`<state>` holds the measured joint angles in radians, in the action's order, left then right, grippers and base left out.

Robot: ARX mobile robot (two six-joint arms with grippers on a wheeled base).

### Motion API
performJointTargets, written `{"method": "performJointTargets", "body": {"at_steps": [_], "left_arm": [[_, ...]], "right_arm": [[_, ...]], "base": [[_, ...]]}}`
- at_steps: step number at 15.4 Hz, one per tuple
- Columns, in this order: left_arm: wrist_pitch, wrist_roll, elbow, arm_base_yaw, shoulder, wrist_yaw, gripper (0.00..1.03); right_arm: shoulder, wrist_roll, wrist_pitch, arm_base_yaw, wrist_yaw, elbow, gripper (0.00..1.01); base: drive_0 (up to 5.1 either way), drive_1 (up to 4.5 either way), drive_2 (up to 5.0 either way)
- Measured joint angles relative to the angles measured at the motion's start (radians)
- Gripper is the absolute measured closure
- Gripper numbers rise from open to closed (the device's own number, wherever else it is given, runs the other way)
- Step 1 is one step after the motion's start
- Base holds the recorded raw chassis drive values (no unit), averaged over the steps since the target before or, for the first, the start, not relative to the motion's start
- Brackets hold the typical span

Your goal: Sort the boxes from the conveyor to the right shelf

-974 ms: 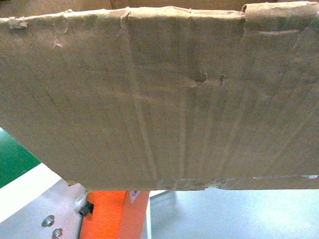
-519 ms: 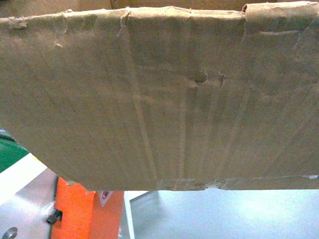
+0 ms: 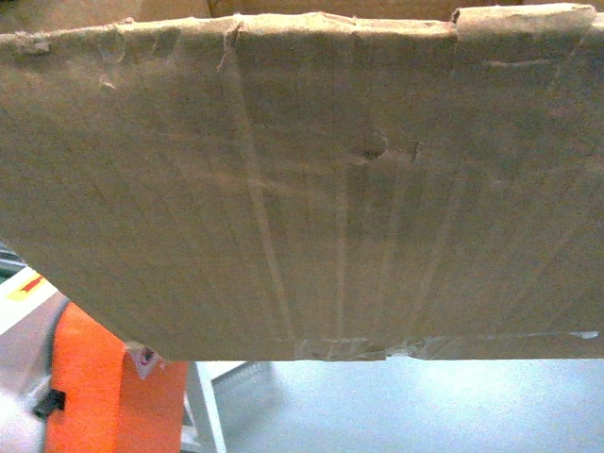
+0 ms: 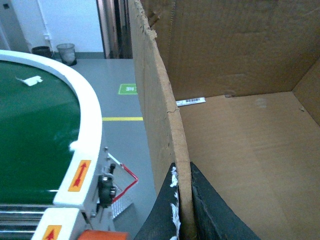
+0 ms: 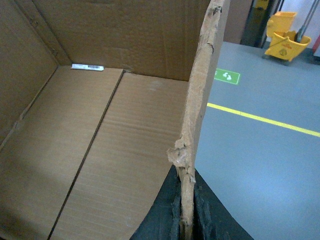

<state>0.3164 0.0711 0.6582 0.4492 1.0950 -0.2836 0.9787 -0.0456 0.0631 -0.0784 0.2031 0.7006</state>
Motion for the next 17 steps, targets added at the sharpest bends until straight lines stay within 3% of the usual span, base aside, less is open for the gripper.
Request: {"method": "performJointTargets", "body": {"at_steps": [3,17], "left_arm": [[0.001,0.000,0.000,0.001,0.000,0.000,1.01],[0.002,0.000,0.000,0.005,0.002,0.000,1.01]], "right_arm": [[-0.002,0.000,-0.001,0.000,-0.001,0.000,0.99],[-0.005,0.000,-0.002,0.000,-0.003,0.000,0.99]], "base": [[3.9,-3.47,-3.5],[-1.1,-1.08,-1.1]]}}
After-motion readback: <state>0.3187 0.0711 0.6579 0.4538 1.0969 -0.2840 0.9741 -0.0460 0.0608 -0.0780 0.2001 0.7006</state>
